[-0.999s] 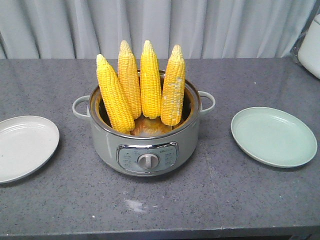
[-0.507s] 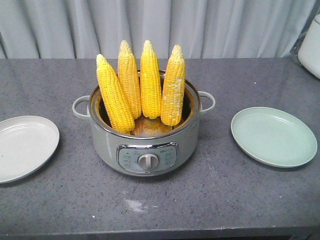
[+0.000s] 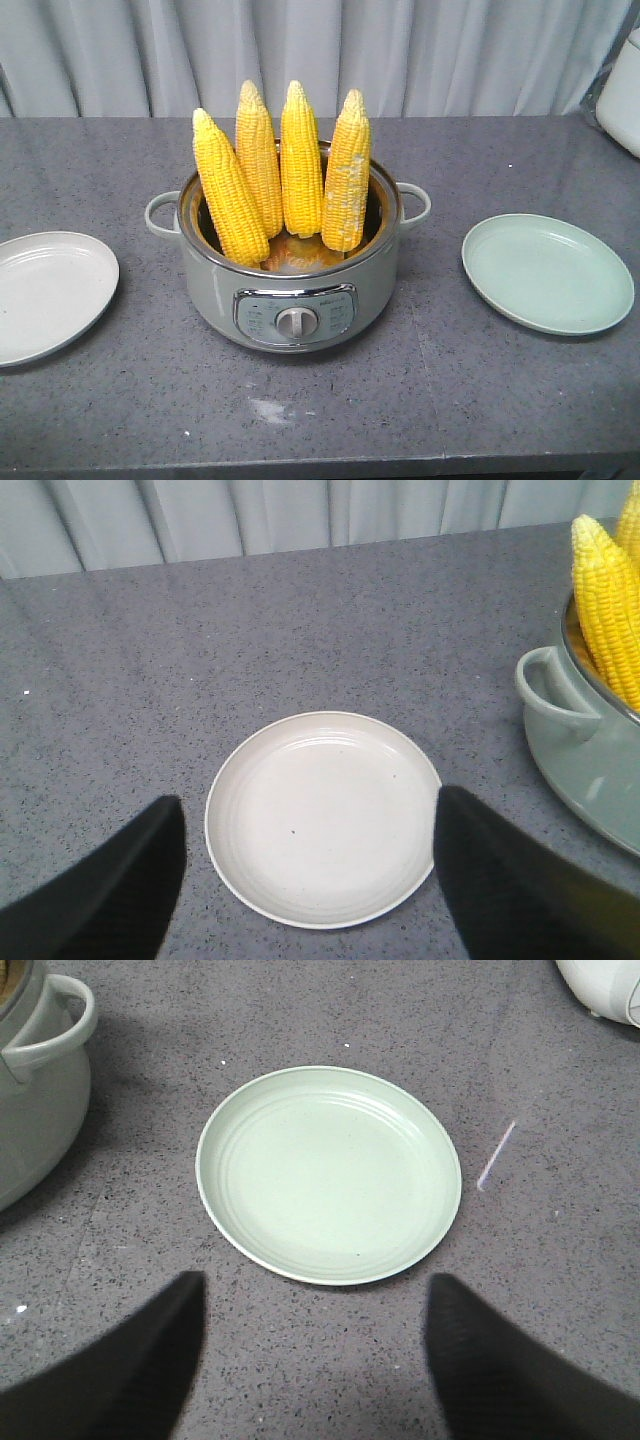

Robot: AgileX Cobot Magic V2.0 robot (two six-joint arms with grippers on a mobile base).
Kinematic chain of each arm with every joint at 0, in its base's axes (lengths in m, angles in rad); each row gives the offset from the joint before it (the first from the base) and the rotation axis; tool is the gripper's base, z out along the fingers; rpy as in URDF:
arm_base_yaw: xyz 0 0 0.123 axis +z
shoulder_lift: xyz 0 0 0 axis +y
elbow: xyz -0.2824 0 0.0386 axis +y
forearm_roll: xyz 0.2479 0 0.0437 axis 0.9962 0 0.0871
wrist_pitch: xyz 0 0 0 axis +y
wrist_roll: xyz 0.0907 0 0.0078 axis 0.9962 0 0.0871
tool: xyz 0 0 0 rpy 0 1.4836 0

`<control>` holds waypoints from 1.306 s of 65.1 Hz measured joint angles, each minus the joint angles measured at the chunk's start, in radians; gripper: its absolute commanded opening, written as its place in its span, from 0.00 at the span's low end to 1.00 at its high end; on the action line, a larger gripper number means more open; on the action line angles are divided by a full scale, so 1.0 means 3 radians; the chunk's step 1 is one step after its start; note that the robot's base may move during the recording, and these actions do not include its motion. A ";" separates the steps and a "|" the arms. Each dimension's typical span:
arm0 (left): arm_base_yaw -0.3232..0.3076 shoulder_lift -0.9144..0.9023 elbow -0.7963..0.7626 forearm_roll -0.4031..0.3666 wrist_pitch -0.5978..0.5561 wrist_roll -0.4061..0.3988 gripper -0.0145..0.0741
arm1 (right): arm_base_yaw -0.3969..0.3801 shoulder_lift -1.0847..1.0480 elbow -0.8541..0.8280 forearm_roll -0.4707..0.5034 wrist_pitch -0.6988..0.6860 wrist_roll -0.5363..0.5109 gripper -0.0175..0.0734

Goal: Distribute corn equally

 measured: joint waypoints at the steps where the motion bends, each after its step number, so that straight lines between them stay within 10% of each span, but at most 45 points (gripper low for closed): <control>1: 0.0000 0.0000 0.0000 0.0000 0.0000 0.0003 0.83 | 0.0000 0.0000 0.0000 0.0013 0.0008 0.0000 0.91; 17: 0.0000 0.0000 0.0000 0.0000 0.0000 0.0024 0.83 | 0.0000 0.0104 -0.0118 0.0546 -0.0047 -0.0366 0.90; 39: 0.0000 0.0000 0.0000 0.0000 0.0000 0.0024 0.83 | 0.0010 0.0994 -0.0770 0.2171 -0.0033 -0.2033 0.84; 85: 0.0000 0.0000 0.0000 0.0000 -0.0003 0.0024 0.83 | 0.0510 0.2937 -0.2244 0.2546 -0.0236 -0.2518 0.84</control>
